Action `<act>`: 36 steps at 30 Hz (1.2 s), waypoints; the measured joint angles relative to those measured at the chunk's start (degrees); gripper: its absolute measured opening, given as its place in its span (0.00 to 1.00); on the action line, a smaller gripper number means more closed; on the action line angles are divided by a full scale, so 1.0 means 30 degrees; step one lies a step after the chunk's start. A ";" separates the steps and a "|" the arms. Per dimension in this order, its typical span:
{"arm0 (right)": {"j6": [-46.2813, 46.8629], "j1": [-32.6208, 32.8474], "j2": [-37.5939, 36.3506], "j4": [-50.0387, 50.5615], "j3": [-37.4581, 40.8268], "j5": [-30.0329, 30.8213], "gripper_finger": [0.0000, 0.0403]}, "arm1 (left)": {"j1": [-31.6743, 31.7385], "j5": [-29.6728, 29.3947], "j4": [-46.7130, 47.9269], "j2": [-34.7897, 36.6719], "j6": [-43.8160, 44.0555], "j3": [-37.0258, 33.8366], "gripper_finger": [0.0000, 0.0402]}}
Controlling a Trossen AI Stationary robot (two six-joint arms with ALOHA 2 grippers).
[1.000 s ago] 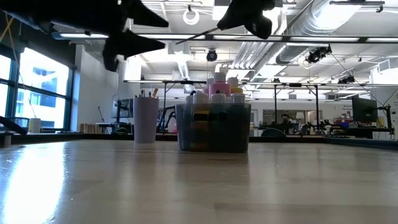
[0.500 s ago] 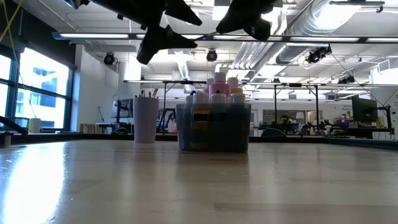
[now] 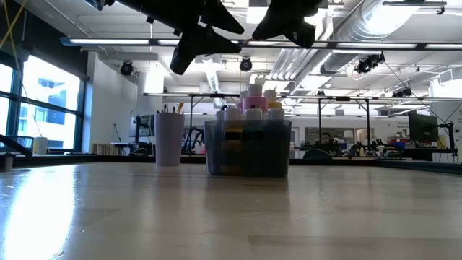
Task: Pick & Place Paint Supplies
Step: Put the gold paint brush into the violet cup
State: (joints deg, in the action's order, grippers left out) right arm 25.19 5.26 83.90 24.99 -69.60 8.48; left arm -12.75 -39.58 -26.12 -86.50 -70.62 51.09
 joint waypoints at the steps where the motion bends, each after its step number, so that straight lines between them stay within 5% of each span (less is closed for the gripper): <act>1: -0.0007 0.0002 0.0000 0.0000 0.0000 0.0038 0.01 | 0.0000 -0.0001 0.0038 0.0000 0.0218 0.0000 0.44; 9: -0.0004 0.0003 0.0000 -0.0208 0.0000 0.0068 0.01 | 0.0758 0.0595 -0.0298 -0.0341 0.1024 0.0007 0.32; 25: 0.0000 0.0000 -0.0007 -0.0277 0.0000 0.0032 0.01 | 0.1384 0.0573 -0.0194 -0.0619 0.1742 -0.0013 0.30; 36: -0.0007 -0.0008 -0.0053 -0.0314 -0.0015 0.0096 0.01 | 0.1377 0.0559 -0.0104 -0.0613 0.2490 -0.0036 0.03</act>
State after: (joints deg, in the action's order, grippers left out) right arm 25.17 5.24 83.74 24.05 -69.65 8.77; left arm -8.62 -37.91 -26.43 -88.34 -63.16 50.98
